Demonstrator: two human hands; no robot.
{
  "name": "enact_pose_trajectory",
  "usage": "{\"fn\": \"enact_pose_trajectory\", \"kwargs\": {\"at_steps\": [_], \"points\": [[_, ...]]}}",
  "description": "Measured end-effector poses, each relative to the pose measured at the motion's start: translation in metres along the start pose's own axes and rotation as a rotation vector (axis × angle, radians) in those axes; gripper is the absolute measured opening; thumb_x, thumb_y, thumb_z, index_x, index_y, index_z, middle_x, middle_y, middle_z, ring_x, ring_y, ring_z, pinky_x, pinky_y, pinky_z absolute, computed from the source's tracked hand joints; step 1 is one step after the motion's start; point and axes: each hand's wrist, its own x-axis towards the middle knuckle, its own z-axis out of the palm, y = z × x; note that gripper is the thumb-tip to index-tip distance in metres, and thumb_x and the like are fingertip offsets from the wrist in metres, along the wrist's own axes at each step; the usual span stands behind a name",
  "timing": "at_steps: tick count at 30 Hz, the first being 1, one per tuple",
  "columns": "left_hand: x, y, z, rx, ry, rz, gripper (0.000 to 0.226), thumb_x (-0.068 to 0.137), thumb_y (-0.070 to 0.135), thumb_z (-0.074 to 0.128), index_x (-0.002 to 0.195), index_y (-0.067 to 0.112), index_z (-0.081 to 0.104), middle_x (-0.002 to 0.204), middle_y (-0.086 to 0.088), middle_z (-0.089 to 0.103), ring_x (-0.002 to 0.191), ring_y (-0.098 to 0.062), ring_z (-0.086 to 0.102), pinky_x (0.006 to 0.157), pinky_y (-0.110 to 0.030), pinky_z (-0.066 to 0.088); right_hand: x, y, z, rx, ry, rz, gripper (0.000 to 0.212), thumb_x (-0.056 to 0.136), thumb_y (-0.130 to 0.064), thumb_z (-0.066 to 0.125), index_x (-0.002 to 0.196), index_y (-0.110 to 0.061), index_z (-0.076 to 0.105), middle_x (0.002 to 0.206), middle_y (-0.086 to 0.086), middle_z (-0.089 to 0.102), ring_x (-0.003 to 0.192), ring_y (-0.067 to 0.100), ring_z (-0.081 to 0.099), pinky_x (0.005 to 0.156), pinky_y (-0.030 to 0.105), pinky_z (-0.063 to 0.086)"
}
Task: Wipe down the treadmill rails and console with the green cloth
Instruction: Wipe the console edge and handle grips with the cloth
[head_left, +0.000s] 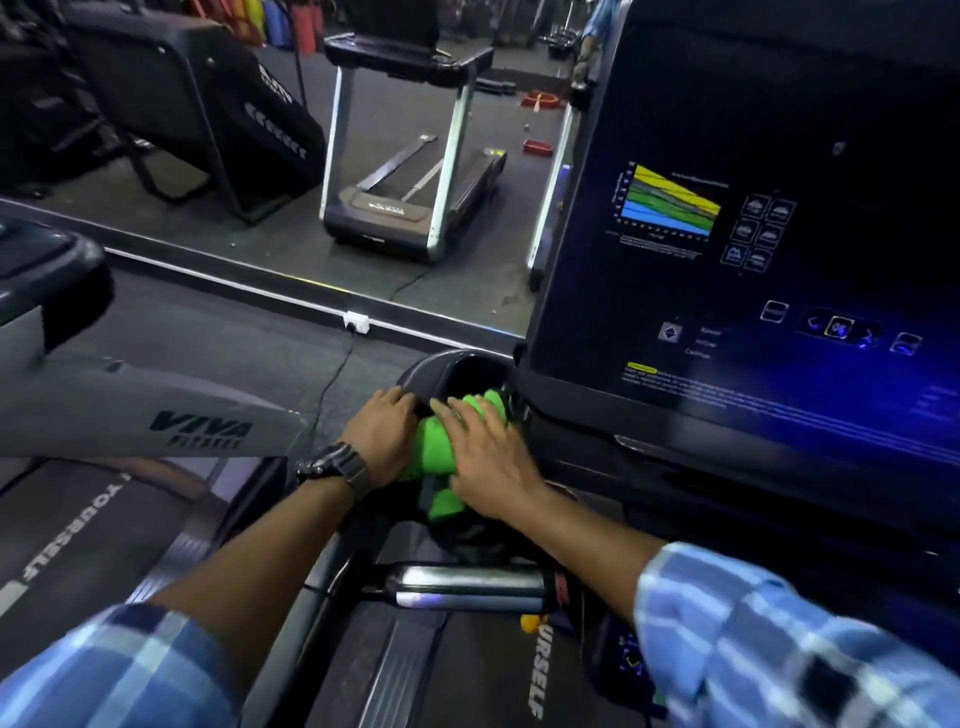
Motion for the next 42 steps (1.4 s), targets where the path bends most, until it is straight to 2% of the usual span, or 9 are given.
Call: {"fn": "enact_pose_trajectory", "kwargs": {"at_steps": [5,7,10,14,21,26,32,36,42], "points": [[0.008,0.0,-0.003,-0.088,0.006,-0.118,0.054,0.082,0.038,0.024,0.102,0.006,0.062,0.099,-0.019,0.063,0.091,-0.04,0.058,0.082,-0.046,0.048,-0.018,0.007,0.011,-0.059,0.074,-0.118,0.079,0.079,-0.07,0.048,0.144,-0.026,0.039,0.143,0.009,0.046,0.125,0.034,0.046,0.097,0.046,0.049],[0.012,-0.001,-0.002,-0.086,-0.008,-0.123,0.051,0.086,0.041,0.023,0.1,0.011,0.062,0.099,-0.015,0.063,0.092,-0.037,0.058,0.083,-0.045,0.047,-0.024,0.012,0.006,-0.054,0.064,-0.134,0.065,0.08,-0.061,0.051,0.133,-0.022,0.049,0.137,0.009,0.048,0.12,0.033,0.048,0.092,0.046,0.051],[0.021,-0.001,-0.001,-0.148,0.027,-0.136,0.056,0.09,0.047,0.019,0.096,0.012,0.063,0.096,-0.013,0.063,0.091,-0.033,0.057,0.084,-0.043,0.045,0.002,-0.001,-0.003,0.101,0.159,0.15,0.037,0.089,-0.039,0.056,0.117,-0.015,0.058,0.137,0.01,0.041,0.115,0.033,0.045,0.087,0.045,0.049],[0.041,-0.005,-0.004,-0.176,0.072,-0.074,0.058,0.091,0.047,0.018,0.096,0.008,0.061,0.09,-0.017,0.064,0.086,-0.035,0.057,0.077,-0.042,0.042,0.063,-0.006,-0.012,0.263,0.181,0.501,0.042,0.091,-0.015,0.052,0.132,-0.023,0.048,0.124,0.011,0.048,0.112,0.036,0.051,0.089,0.042,0.043],[0.077,-0.02,0.008,-0.174,0.053,-0.028,0.052,0.093,0.041,0.018,0.084,0.011,0.06,0.087,-0.014,0.064,0.086,-0.034,0.057,0.084,-0.041,0.035,0.014,0.007,0.006,0.084,0.171,0.169,0.032,0.082,-0.016,0.049,0.109,-0.019,0.064,0.095,0.006,0.059,0.091,0.033,0.058,0.072,0.047,0.056],[0.09,-0.021,0.013,-0.199,0.003,0.057,0.056,0.092,0.042,0.017,0.094,0.01,0.062,0.099,-0.011,0.065,0.094,-0.031,0.057,0.089,-0.038,0.037,0.081,-0.004,-0.005,0.125,0.028,0.537,0.029,0.088,-0.01,0.052,0.117,-0.014,0.054,0.115,0.012,0.058,0.11,0.037,0.054,0.091,0.046,0.046],[0.097,-0.027,0.018,-0.196,-0.002,0.11,0.051,0.094,0.043,0.019,0.102,0.016,0.061,0.108,-0.005,0.065,0.1,-0.029,0.058,0.09,-0.044,0.044,0.05,0.005,-0.01,0.082,-0.011,0.436,0.029,0.087,-0.016,0.052,0.116,-0.016,0.059,0.114,0.007,0.057,0.113,0.031,0.048,0.09,0.04,0.045],[0.096,-0.028,0.016,-0.156,-0.011,0.148,0.051,0.093,0.043,0.019,0.109,0.019,0.061,0.117,-0.003,0.063,0.107,-0.026,0.057,0.094,-0.04,0.045,0.097,0.009,-0.01,0.048,-0.048,0.632,0.033,0.09,-0.012,0.059,0.123,-0.015,0.055,0.127,0.01,0.047,0.12,0.034,0.047,0.094,0.042,0.046],[0.094,-0.022,0.013,-0.112,-0.054,0.16,0.054,0.089,0.042,0.022,0.12,0.016,0.058,0.129,-0.002,0.059,0.117,-0.024,0.052,0.102,-0.036,0.041,0.109,0.014,-0.016,0.121,-0.242,0.705,0.034,0.091,-0.028,0.057,0.123,-0.018,0.063,0.123,0.011,0.065,0.114,0.031,0.062,0.078,0.032,0.048]]}}
